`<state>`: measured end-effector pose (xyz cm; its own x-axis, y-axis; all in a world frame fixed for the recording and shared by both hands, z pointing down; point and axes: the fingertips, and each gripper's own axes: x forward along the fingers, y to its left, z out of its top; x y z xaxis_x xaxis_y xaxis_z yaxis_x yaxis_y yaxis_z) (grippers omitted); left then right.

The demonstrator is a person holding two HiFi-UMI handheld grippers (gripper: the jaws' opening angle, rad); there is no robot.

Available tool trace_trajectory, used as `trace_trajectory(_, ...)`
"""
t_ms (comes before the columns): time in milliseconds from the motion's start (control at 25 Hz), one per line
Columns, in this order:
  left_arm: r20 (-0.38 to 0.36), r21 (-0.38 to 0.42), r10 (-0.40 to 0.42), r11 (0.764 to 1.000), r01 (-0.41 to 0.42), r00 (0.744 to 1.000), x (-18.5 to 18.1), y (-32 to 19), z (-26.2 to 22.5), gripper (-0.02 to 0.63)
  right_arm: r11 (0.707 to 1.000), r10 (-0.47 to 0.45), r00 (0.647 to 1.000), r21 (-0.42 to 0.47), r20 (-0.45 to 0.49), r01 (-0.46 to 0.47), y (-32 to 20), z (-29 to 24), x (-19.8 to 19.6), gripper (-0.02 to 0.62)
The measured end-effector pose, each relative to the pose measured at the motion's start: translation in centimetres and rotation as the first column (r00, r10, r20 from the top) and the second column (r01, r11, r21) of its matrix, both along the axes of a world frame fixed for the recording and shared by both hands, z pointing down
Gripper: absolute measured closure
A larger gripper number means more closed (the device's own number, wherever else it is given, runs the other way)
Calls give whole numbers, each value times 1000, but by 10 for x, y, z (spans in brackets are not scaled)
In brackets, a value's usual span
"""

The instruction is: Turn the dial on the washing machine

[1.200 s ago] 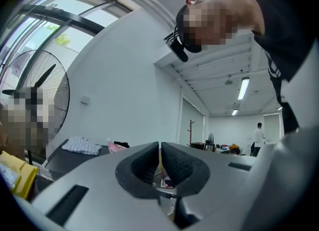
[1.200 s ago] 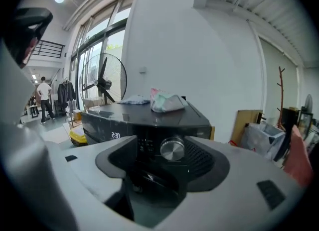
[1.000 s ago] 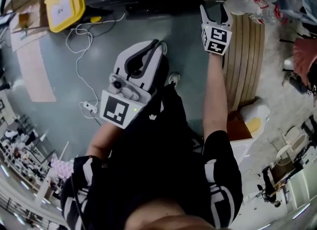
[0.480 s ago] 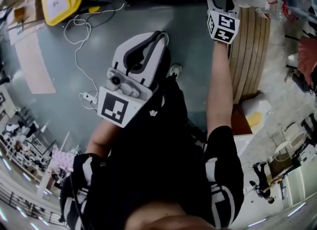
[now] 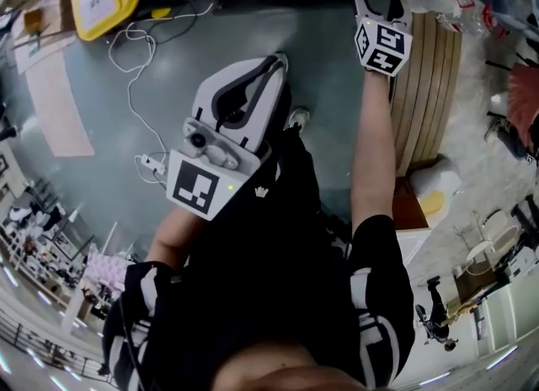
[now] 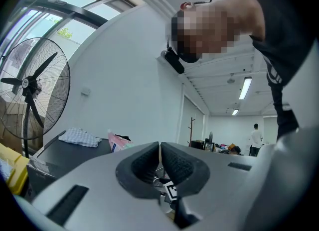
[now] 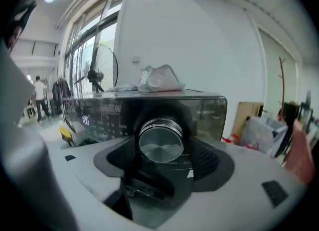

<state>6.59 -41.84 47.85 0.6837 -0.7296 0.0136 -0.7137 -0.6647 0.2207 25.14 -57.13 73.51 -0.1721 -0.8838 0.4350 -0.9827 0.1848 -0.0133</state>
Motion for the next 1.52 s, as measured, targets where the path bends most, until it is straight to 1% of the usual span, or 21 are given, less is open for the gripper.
trace_trajectory(80,3,-1,-5,1000,5,1000,-1,1,1,572,1000,-10,992,0,-129,10,-1,2,0,258)
trace_trajectory(120,3,-3,-7,1000,7,1000,-2,1,2,572,1000,-13,985,1,-170,13,-1,2,-1,258)
trace_trajectory(160,1,-4,-9,1000,9,1000,-2,1,2,572,1000,-15,982,3,-188,16,-1,1,-1,261)
trace_trajectory(200,-1,-7,-9,1000,9,1000,-3,1,2,572,1000,-16,985,4,-174,17,-1,0,-2,267)
trace_trajectory(240,-3,-9,-10,1000,10,1000,-3,0,3,572,1000,-13,992,4,-128,13,-1,-2,-2,287)
trace_trajectory(320,-7,-10,-12,1000,12,1000,-4,-2,3,572,1000,14,999,-8,39,-13,-2,-2,-1,304)
trace_trajectory(400,-10,-8,-13,1000,12,1000,-6,-2,4,572,998,52,975,-34,216,-45,-3,1,2,304)
trace_trajectory(440,-11,-7,-11,1000,11,1000,-6,-2,5,572,998,63,964,-40,258,-55,-3,1,2,304)
trace_trajectory(480,-12,-6,-8,1000,8,1000,-6,-2,5,572,997,67,962,-39,264,-59,-3,2,3,304)
trace_trajectory(600,-15,-6,-3,1000,3,1000,-6,-2,5,572,998,62,976,-25,207,-58,-3,1,3,295)
trace_trajectory(640,-16,-5,-3,1000,3,1000,-6,-1,4,572,998,59,980,-27,188,-55,-2,1,2,270)
trace_trajectory(680,-17,-3,-3,1000,3,1000,-6,0,3,572,998,58,983,-35,172,-53,1,3,2,264)
trace_trajectory(840,-22,16,-9,1000,9,1000,-7,12,-12,572,997,54,991,-54,120,-47,25,-8,2,259)
trace_trajectory(880,-25,28,-12,1000,13,1000,-8,18,-19,572,998,45,991,-50,122,-39,35,-18,0,259)
trace_trajectory(960,-29,53,-18,998,20,999,-9,33,-38,572,999,33,986,-43,165,-26,60,-48,-4,274)
trace_trajectory(1040,-25,76,-29,997,31,999,-11,57,-63,572,999,21,977,-32,214,-15,95,-86,-11,363)
trace_trajectory(1080,-24,90,-41,995,42,999,-13,71,-78,572,1000,2,975,-22,221,3,113,-108,-16,391)
trace_trajectory(1200,-45,142,-93,985,99,995,-25,114,-128,572,997,-75,978,27,193,71,162,-176,-33,439)
trace_trajectory(1320,-46,176,-148,972,154,988,-44,153,-165,572,992,-100,981,87,166,86,206,-242,-45,491)
trace_trajectory(1400,-43,179,-184,966,189,982,-59,175,-180,572,990,-113,978,107,177,95,233,-275,-56,511)
trace_trajectory(1520,-32,195,-217,956,219,976,-80,203,-196,572,987,-117,968,136,221,88,273,-313,-70,537)
